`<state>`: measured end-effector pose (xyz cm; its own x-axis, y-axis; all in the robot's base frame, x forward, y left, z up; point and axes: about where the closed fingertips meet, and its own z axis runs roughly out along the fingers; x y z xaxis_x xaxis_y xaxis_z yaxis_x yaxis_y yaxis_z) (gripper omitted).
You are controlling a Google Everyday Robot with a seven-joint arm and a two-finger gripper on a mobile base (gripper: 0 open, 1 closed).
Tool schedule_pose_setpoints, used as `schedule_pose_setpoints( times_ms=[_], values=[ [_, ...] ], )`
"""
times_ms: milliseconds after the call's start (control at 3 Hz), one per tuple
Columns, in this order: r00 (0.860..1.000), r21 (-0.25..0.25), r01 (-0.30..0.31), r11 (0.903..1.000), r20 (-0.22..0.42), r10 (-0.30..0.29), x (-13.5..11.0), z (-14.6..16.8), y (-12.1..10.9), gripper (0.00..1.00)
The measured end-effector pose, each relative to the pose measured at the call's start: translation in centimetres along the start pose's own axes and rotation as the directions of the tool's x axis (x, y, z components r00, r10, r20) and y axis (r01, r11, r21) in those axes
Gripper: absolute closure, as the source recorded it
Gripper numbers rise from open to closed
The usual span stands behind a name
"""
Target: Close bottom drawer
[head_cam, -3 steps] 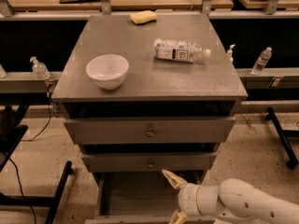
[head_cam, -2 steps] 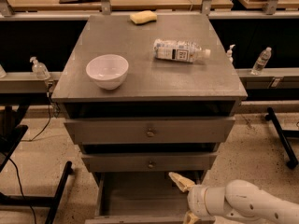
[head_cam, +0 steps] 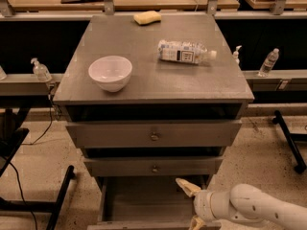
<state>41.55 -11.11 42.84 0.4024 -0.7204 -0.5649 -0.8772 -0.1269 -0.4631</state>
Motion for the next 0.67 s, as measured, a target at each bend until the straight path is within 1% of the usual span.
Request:
schedule_pose_setpoints(
  times_ms=[333,667],
  values=[
    [0.995,-0.085,-0.096,0.9917,-0.039,0.093,7.2,5.5,3.7,0.0],
    [0.989,-0.116,-0.147,0.9823,-0.042,0.143,12.1,9.6,6.6,0.0]
  ],
)
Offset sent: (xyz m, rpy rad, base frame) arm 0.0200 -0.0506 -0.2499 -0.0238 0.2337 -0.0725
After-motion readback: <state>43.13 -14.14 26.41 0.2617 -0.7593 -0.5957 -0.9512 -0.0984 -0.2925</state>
